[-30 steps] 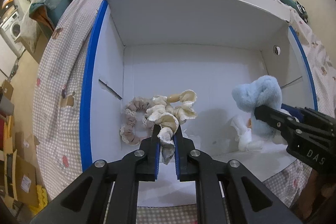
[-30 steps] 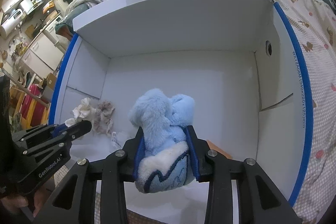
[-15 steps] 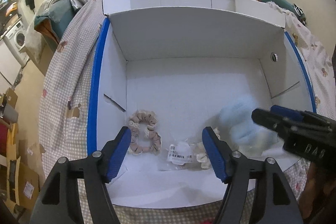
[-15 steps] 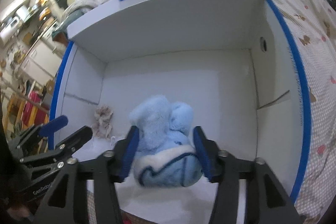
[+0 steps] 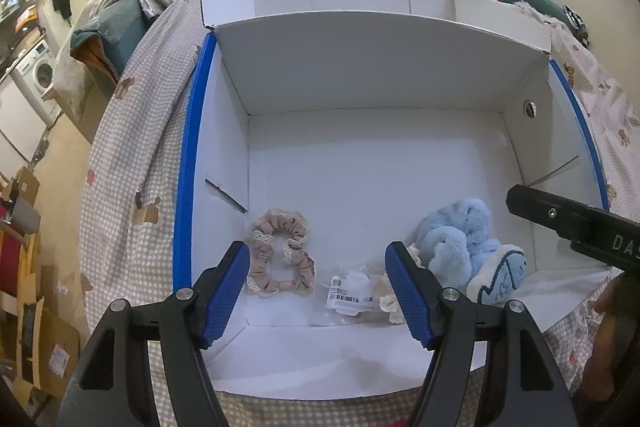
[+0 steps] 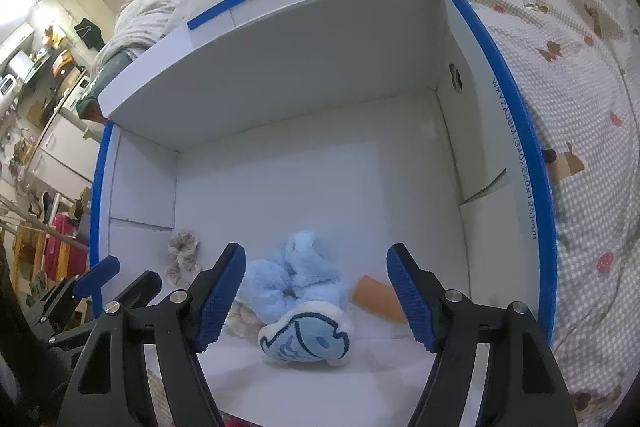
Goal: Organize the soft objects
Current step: 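Withdraw both tools from the box toward the pink rubber duck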
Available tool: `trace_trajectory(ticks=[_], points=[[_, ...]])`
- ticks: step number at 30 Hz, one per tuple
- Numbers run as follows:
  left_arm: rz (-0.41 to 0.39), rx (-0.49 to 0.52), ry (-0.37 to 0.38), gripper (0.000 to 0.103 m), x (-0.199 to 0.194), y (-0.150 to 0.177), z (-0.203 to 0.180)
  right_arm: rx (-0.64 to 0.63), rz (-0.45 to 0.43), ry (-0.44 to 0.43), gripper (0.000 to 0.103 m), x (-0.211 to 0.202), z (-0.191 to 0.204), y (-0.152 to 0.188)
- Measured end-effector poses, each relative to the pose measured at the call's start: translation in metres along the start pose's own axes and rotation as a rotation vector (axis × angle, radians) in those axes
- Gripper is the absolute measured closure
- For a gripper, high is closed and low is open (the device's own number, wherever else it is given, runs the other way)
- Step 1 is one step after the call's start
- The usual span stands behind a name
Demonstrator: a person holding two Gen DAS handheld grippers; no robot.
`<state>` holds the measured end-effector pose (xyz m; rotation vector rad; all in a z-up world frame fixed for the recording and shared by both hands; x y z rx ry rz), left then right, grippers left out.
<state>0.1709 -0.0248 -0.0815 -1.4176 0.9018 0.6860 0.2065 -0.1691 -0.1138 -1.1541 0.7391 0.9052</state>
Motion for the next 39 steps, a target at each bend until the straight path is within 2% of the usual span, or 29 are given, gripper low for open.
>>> trace_trajectory(ticks=[3, 8, 13, 18, 26, 31, 39], points=[[-0.007, -0.010, -0.005, 0.035, -0.007, -0.003, 0.005, 0.032, -0.014, -0.009, 0.026, -0.005, -0.007, -0.001], [-0.065, -0.079, -0.024, 0.035, -0.032, -0.006, 0.024, 0.093, -0.052, -0.023, 0.026, -0.020, -0.020, -0.001], [-0.080, -0.114, -0.040, 0.035, -0.048, -0.001, 0.039, 0.081, -0.083, -0.002, 0.026, -0.031, -0.022, 0.003], [-0.138, -0.151, -0.068, 0.035, -0.073, 0.005, 0.057, 0.062, -0.107, -0.024, 0.026, -0.049, -0.022, 0.011], [-0.102, -0.239, -0.031, 0.035, -0.084, 0.036, 0.075, 0.008, -0.139, -0.034, 0.026, -0.068, -0.012, 0.035], [-0.106, -0.228, -0.041, 0.035, -0.091, 0.049, 0.072, -0.016, -0.132, -0.022, 0.026, -0.074, -0.010, 0.053], [-0.057, -0.173, -0.037, 0.035, -0.086, 0.076, 0.054, -0.019, -0.104, 0.016, 0.026, -0.074, -0.019, 0.080]])
Point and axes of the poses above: each gripper's, at about its wrist camera, not at the fingertips, and x roughly the way its jaws point, z to its left, y to its underside, the point moved 4 cm from there along x, roughly the way its jaws point, and after that the axes turned 7 degrees about y, right-handed, at the moved point
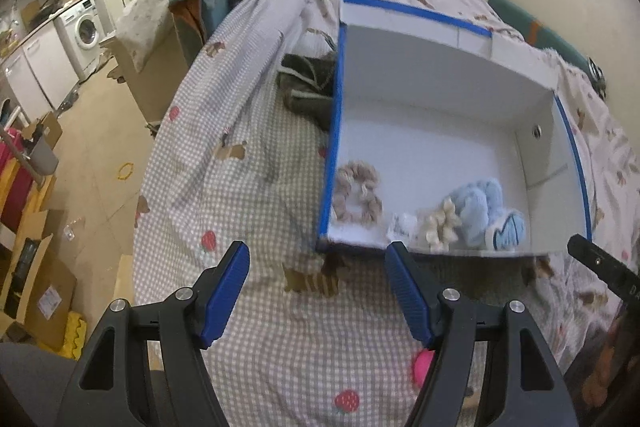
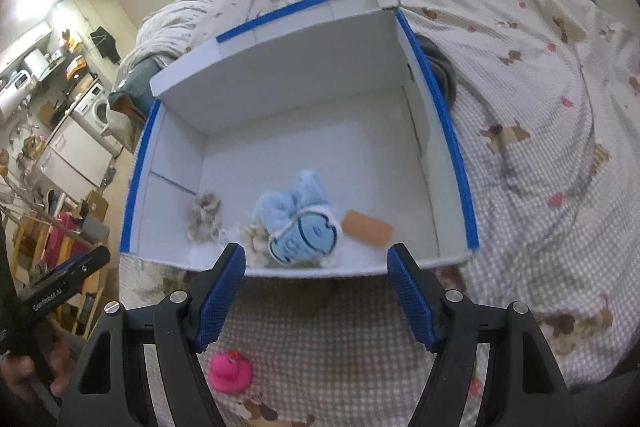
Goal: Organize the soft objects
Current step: 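Withdraw both tools from the box toward the pink rubber duck, then grasp the pink rubber duck with the left tool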
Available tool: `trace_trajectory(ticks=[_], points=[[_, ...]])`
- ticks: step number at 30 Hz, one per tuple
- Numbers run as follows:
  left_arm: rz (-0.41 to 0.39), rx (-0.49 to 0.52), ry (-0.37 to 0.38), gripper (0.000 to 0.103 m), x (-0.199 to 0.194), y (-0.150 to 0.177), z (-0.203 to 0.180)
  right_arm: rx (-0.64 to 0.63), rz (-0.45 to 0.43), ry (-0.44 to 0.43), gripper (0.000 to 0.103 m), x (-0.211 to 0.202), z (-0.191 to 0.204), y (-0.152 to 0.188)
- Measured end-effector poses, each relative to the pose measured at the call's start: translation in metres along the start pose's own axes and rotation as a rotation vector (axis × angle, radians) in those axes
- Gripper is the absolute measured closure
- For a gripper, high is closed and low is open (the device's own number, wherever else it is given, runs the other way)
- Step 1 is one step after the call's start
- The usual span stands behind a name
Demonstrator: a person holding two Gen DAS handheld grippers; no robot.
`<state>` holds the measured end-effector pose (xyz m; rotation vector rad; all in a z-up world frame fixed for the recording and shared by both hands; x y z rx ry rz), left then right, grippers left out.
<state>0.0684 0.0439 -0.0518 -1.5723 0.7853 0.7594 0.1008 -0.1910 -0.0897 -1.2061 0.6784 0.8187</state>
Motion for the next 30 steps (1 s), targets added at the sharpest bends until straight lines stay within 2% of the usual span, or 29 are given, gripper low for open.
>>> trace_trajectory(ticks=[5, 10, 21, 26, 30], points=[[0.020, 0.027, 0.022, 0.035, 0.000, 0.013, -0.011, 0.008, 0.049, -0.026, 0.026, 0.005, 0.000, 0.014], [0.098, 0.068, 0.111, 0.035, 0.009, 0.026, -0.033, 0.108, 0.104, -0.123, 0.026, 0.013, -0.008, 0.015], [0.326, 0.212, 0.227, 0.035, 0.051, 0.074, -0.091, 0.199, 0.175, -0.105, 0.026, 0.031, -0.021, 0.019], [0.389, 0.294, 0.228, 0.035, 0.069, 0.091, -0.113, 0.197, 0.182, -0.090, 0.026, 0.034, -0.025, 0.018], [0.405, 0.270, 0.174, 0.035, 0.079, 0.093, -0.108, 0.199, 0.209, -0.061, 0.026, 0.041, -0.029, 0.021]])
Point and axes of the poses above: each gripper's, at about its wrist camera, not at the fingertips, and x roughly the way its jaws point, z to its left, y to its underside, the point moved 4 cm from there along x, roughly the way its jaws point, and after that the axes turned 7 degrees about y, right-handed, at the moved point
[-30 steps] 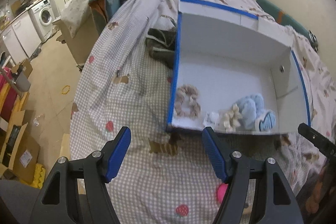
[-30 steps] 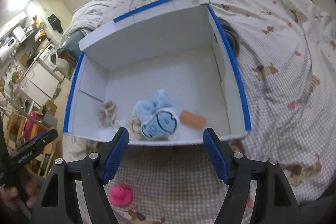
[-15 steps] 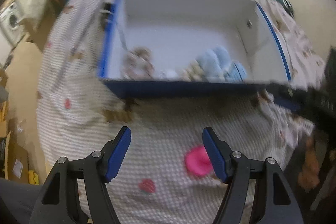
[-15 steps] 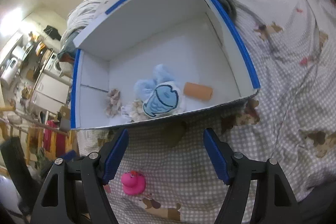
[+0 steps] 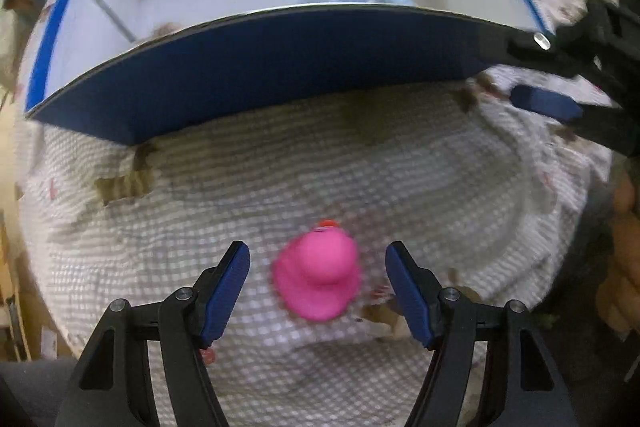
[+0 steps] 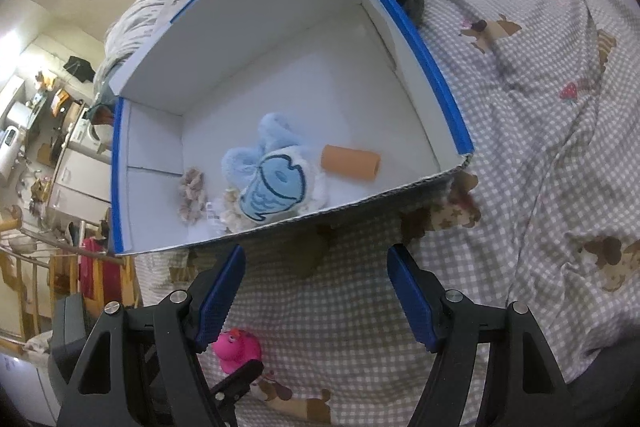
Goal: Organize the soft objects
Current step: 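Grasp the pink rubber duck with the left tool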
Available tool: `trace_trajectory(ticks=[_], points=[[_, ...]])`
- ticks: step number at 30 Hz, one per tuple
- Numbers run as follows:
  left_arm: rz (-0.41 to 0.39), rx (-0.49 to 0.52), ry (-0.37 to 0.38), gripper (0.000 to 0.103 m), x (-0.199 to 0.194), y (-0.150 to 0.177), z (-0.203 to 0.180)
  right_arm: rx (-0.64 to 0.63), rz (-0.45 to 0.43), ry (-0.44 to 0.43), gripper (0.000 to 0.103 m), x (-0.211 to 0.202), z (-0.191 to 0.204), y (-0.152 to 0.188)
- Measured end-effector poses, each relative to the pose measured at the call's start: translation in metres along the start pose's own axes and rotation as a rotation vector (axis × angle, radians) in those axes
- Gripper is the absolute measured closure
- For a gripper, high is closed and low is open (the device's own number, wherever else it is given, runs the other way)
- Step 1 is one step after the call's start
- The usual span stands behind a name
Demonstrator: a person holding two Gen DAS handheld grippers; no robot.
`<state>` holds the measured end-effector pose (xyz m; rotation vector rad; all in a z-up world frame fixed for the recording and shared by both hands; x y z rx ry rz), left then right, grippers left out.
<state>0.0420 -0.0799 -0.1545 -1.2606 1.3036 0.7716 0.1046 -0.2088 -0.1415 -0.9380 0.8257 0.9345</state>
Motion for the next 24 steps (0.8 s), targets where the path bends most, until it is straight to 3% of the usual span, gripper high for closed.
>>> trace_trajectory(ticks=[7, 8, 12, 15, 20, 24], points=[[0.045, -0.080, 0.042, 0.039, 0.006, 0.002, 0.017, -0.049, 0.090, 0.100, 0.026, 0.031, 0.004, 0.006], [0.050, -0.083, 0.044, 0.044, 0.007, 0.003, 0.018, -0.059, 0.103, 0.106, 0.026, 0.036, 0.007, 0.007], [0.046, -0.074, 0.043, 0.048, 0.009, 0.003, 0.017, -0.114, 0.146, 0.089, 0.026, 0.056, 0.023, 0.010], [0.051, -0.057, 0.063, 0.063, 0.010, 0.002, 0.013, -0.174, 0.144, 0.116, 0.026, 0.071, 0.034, 0.011], [0.046, -0.059, 0.067, 0.063, 0.014, 0.001, 0.006, -0.212, 0.113, 0.134, 0.026, 0.088, 0.048, 0.010], [0.012, -0.088, 0.031, 0.064, 0.006, -0.001, 0.020, -0.245, 0.094, 0.147, 0.050, 0.094, 0.057, 0.010]])
Point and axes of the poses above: each gripper's, at about its wrist camera, not at the fingertips, and x roughly the way its jaws point, z to its left, y to its underside, the point moved 4 cm from there along x, roughly the way its jaws point, and after that the axes turned 7 degrees about y, right-handed, at the moved point
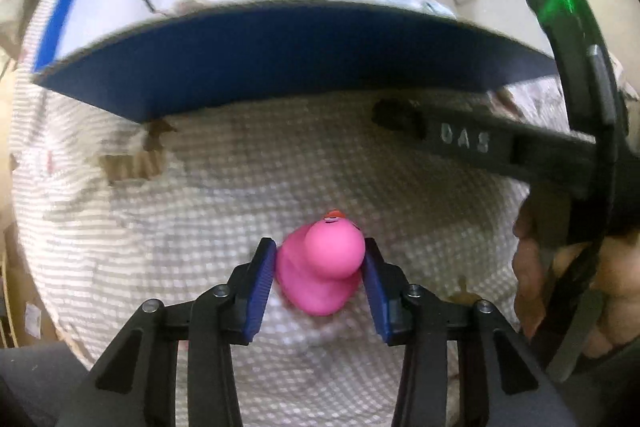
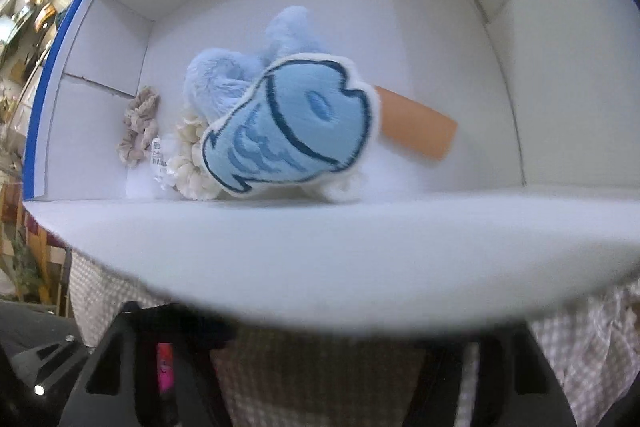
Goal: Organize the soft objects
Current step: 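Grasp the pink rubber duck with the left tool, then lift the pink duck with the left tool and carry it over the box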
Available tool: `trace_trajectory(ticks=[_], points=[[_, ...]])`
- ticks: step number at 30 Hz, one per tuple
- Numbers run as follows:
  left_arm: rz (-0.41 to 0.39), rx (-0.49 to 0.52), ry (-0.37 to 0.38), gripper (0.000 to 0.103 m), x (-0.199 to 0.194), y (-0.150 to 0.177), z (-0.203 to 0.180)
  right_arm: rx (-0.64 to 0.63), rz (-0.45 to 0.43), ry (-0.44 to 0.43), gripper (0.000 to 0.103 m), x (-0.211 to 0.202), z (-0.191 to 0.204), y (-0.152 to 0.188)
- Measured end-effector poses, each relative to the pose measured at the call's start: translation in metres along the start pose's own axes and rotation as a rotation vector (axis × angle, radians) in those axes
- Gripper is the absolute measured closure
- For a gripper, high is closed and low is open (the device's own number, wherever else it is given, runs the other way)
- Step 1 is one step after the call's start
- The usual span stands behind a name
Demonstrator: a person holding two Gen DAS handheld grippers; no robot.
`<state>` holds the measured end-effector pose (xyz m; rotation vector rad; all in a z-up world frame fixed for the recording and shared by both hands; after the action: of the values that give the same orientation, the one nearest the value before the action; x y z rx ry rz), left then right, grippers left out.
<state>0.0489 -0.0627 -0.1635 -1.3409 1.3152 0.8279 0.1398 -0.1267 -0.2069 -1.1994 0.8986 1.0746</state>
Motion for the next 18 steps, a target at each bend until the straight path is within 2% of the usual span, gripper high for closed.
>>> trace_trajectory(ticks=[1, 5, 6, 9, 18], points=[[-0.011, -0.012, -0.013, 0.064, -0.002, -0.002, 0.001, -0.003, -0.003, 0.001, 0.059, 0.001, 0.001, 0.000], [-0.032, -0.080, -0.051, 0.064, -0.005, -0.008, 0.020, -0.030, -0.007, -0.009, 0.080, 0.000, 0.005, 0.002], [-0.034, -0.092, -0.058, 0.064, -0.005, -0.009, 0.024, -0.035, -0.016, -0.010, 0.089, -0.002, 0.006, 0.003], [-0.043, -0.118, -0.072, 0.064, -0.007, -0.011, 0.031, -0.055, -0.049, -0.025, 0.093, -0.011, 0.014, 0.003], [-0.074, -0.164, -0.118, 0.064, -0.019, -0.012, 0.054, -0.093, -0.102, -0.100, 0.094, -0.039, 0.037, 0.017]])
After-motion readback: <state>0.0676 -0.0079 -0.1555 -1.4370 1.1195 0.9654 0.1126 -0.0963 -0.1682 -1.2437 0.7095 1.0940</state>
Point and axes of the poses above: each gripper's, at about its wrist camera, not at the fingertips, and x roughly the way its jaws point, z to its left, y to its underside, the point moved 4 cm from there along x, roughly the way its jaws point, and after that the axes turned 7 degrees about y, right-handed, at the moved point
